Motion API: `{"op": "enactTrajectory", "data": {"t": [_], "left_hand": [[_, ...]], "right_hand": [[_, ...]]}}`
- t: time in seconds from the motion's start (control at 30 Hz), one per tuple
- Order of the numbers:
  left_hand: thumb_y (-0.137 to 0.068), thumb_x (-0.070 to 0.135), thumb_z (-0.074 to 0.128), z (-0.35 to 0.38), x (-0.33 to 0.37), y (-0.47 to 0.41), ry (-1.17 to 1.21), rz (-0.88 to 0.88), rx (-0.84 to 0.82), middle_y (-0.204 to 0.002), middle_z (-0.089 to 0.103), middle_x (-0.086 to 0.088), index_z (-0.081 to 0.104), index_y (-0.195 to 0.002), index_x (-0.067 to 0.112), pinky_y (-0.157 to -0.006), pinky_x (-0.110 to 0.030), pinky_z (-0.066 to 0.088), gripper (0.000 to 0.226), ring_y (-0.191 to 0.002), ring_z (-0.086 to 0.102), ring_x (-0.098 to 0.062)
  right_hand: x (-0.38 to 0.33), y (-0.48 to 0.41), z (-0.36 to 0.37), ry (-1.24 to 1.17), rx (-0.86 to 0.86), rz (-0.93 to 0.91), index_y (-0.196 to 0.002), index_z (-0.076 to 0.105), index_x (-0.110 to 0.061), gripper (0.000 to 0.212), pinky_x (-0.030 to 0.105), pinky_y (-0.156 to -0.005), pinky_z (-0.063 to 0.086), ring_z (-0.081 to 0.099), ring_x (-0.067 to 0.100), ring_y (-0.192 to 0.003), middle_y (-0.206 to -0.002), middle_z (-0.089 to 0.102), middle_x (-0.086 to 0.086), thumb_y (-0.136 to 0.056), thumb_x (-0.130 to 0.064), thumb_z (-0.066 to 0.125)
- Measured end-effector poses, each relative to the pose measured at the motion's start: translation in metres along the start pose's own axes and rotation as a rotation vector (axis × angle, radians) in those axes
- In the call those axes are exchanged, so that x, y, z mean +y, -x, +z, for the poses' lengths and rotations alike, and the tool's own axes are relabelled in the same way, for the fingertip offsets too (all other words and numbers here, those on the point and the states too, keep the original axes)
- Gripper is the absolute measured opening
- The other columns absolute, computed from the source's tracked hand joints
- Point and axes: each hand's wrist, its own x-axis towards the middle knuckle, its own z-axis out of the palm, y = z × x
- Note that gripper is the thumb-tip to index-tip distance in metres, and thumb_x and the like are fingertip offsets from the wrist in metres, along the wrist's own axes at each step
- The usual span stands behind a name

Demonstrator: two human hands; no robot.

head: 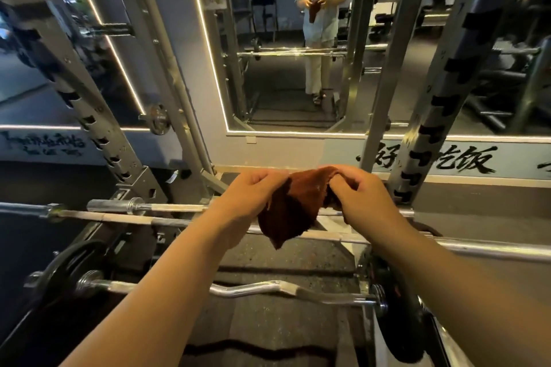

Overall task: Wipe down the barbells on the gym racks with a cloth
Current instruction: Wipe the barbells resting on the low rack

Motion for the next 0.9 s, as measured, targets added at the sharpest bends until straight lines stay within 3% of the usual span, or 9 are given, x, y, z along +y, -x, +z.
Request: {"op": "enactTrajectory", "data": {"t": [0.07, 0.13, 0.3, 0.4, 0.47, 0.53, 0.7, 0.8, 0.9], "left_hand": [[-0.103, 0.031, 0.052, 0.005, -0.003, 0.016, -0.035, 0.01, 0.042, -0.088, 0.061, -0.013, 0.065, -0.099, -0.004, -0.08, -0.036, 0.042, 0.037, -0.085, 0.055, -0.025], [-0.104, 0.031, 0.052, 0.005, -0.004, 0.03, -0.054, 0.004, 0.089, -0.093, 0.063, -0.01, 0.063, -0.097, 0.009, -0.081, -0.034, 0.046, 0.027, -0.089, 0.059, -0.024], [-0.103, 0.034, 0.056, -0.004, -0.013, 0.063, 0.025, -0.005, 0.32, -0.104, 0.067, -0.007, 0.062, -0.107, 0.023, -0.079, -0.034, 0.059, 0.013, -0.092, 0.067, -0.02], [-0.104, 0.031, 0.053, -0.019, -0.018, 0.08, -0.086, 0.037, 0.422, -0.097, 0.067, -0.009, 0.061, -0.109, 0.011, -0.056, -0.018, 0.053, 0.021, -0.079, 0.066, -0.017], [-0.103, 0.031, 0.054, -0.031, -0.023, 0.089, -0.188, 0.061, 0.448, -0.089, 0.065, -0.018, 0.063, -0.101, -0.001, -0.053, -0.017, 0.053, 0.033, -0.076, 0.065, -0.026], [-0.102, 0.032, 0.056, -0.039, -0.023, 0.097, -0.206, 0.052, 0.457, -0.088, 0.062, -0.018, 0.061, -0.101, -0.003, -0.057, -0.022, 0.055, 0.036, -0.078, 0.063, -0.026], [-0.103, 0.036, 0.055, -0.057, -0.02, 0.109, 0.015, -0.032, 0.382, -0.103, 0.065, -0.009, 0.064, -0.111, 0.016, -0.069, -0.028, 0.052, 0.024, -0.093, 0.064, -0.021], [-0.102, 0.043, 0.054, -0.069, -0.024, 0.112, -0.057, -0.037, 0.369, -0.093, 0.066, -0.018, 0.069, -0.103, 0.003, -0.073, -0.031, 0.051, 0.043, -0.087, 0.064, -0.022], [-0.098, 0.043, 0.06, -0.084, -0.027, 0.115, -0.056, -0.028, 0.34, -0.092, 0.073, -0.011, 0.072, -0.097, 0.005, -0.082, -0.034, 0.056, 0.04, -0.092, 0.068, -0.022]], "right_hand": [[0.0, 0.018, -0.003, 0.022, -0.005, -0.027, -0.12, 0.066, -0.032, 0.027, 0.017, -0.084, 0.05, 0.062, 0.002, -0.101, -0.106, 0.066, -0.018, -0.107, -0.02, 0.046], [0.0, 0.032, -0.006, 0.032, -0.001, -0.021, -0.122, 0.064, -0.032, 0.026, 0.012, -0.081, 0.047, 0.06, 0.0, -0.1, -0.105, 0.064, -0.02, -0.108, -0.022, 0.045], [-0.002, 0.058, -0.009, -0.098, 0.023, 0.057, -0.116, 0.061, -0.03, 0.025, 0.028, -0.08, 0.055, 0.064, 0.017, -0.102, -0.105, 0.066, -0.003, -0.11, -0.025, 0.037], [-0.014, 0.072, -0.01, -0.246, 0.036, 0.18, -0.106, 0.057, -0.029, 0.026, 0.038, -0.076, 0.061, 0.064, 0.028, -0.104, -0.107, 0.062, 0.009, -0.112, -0.029, 0.032], [-0.021, 0.079, -0.009, -0.31, 0.047, 0.257, -0.106, 0.055, -0.029, 0.025, 0.052, -0.082, 0.062, 0.063, 0.036, -0.106, -0.11, 0.059, 0.016, -0.112, -0.032, 0.031], [-0.028, 0.088, -0.006, -0.334, 0.041, 0.306, -0.111, 0.055, -0.028, 0.024, 0.053, -0.079, 0.063, 0.065, 0.035, -0.105, -0.113, 0.06, 0.014, -0.111, -0.034, 0.031], [-0.043, 0.096, -0.001, -0.547, -0.042, 0.527, -0.109, 0.053, -0.01, 0.024, 0.032, -0.05, 0.057, 0.072, 0.022, -0.06, -0.073, 0.072, 0.01, -0.11, -0.03, 0.04], [-0.052, 0.097, -0.002, -0.741, -0.182, 0.598, -0.126, 0.052, -0.01, 0.027, 0.047, -0.073, 0.062, 0.076, 0.032, -0.093, -0.103, 0.075, 0.022, -0.104, -0.027, 0.053], [-0.065, 0.095, 0.0, -0.557, -0.229, 0.46, -0.121, 0.069, -0.012, 0.037, 0.047, -0.091, 0.058, 0.068, 0.033, -0.111, -0.122, 0.068, 0.023, -0.085, -0.014, 0.071]]}}
